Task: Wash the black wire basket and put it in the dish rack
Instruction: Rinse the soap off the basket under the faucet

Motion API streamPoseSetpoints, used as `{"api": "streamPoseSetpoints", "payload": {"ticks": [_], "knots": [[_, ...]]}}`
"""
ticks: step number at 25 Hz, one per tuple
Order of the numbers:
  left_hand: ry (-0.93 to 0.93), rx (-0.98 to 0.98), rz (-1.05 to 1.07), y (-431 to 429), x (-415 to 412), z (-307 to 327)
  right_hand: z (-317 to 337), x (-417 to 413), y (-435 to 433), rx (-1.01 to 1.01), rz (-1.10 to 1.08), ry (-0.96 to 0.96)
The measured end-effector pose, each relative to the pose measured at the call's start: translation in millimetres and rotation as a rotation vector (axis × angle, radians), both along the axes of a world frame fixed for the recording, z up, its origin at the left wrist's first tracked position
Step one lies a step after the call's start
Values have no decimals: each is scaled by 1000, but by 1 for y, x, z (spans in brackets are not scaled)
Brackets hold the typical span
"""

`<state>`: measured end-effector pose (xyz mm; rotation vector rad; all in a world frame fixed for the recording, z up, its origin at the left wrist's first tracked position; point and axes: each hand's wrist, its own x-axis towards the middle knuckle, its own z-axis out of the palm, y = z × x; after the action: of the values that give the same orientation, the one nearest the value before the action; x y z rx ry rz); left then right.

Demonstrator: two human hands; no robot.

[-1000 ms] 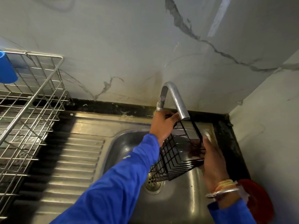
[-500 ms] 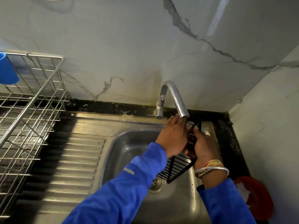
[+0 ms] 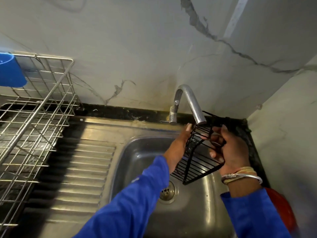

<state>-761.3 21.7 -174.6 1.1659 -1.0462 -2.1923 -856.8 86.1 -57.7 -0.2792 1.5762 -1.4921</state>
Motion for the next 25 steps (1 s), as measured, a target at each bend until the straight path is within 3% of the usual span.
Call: {"api": "streamPoseSetpoints", "payload": {"ticks": [2, 7, 12, 16, 17, 20, 25], "knots": [[28, -7, 10, 10, -1, 4, -2, 0, 4, 0, 59, 33], [-47, -328, -38, -12, -13, 47, -16, 4, 19, 31, 84, 9], [23, -241, -35, -10, -12, 19, -2, -20, 29, -102, 13, -91], [-160, -241, -39, -13, -31, -14, -9, -24, 34, -106, 21, -126], [-228, -288, -69, -13, -35, -9, -14, -21, 33, -94, 29, -123], [-123, -363, -65, -9, -25, 42, -22, -15, 27, -44, 32, -88], [-94, -525, -93, 18, -7, 47, -14, -25, 17, -100, 8, -65]]}}
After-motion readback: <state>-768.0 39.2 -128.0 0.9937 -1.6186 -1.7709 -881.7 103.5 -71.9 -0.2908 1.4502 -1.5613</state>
